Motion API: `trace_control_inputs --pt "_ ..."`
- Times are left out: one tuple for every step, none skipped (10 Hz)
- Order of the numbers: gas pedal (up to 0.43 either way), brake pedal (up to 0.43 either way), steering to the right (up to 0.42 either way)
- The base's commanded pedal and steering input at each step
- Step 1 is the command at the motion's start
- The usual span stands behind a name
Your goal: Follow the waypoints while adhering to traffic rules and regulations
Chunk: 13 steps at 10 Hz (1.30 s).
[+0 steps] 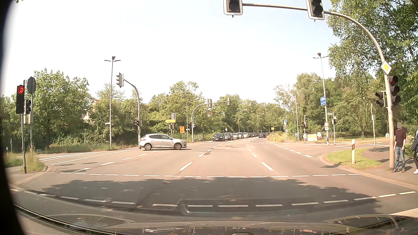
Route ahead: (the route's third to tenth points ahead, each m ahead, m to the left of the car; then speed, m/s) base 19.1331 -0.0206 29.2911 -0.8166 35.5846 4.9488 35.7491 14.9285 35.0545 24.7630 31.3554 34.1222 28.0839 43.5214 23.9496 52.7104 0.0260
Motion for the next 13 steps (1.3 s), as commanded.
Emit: trace_control_inputs --pt "0.0 0.213 -0.003" --pt "0.0 0.207 -0.003" --pt "0.0 0.213 -0.003" --pt "0.0 0.213 -0.003" --pt "0.0 0.213 -0.003" --pt "0.0 0.213 -0.003" --pt "0.0 0.213 -0.003" --pt "0.0 0.207 -0.003" --pt "0.0 0.213 -0.003" --pt "0.0 0.207 -0.003" --pt "0.0 0.207 -0.003" --pt "0.0 0.213 -0.003" --pt "0.0 0.213 -0.003"
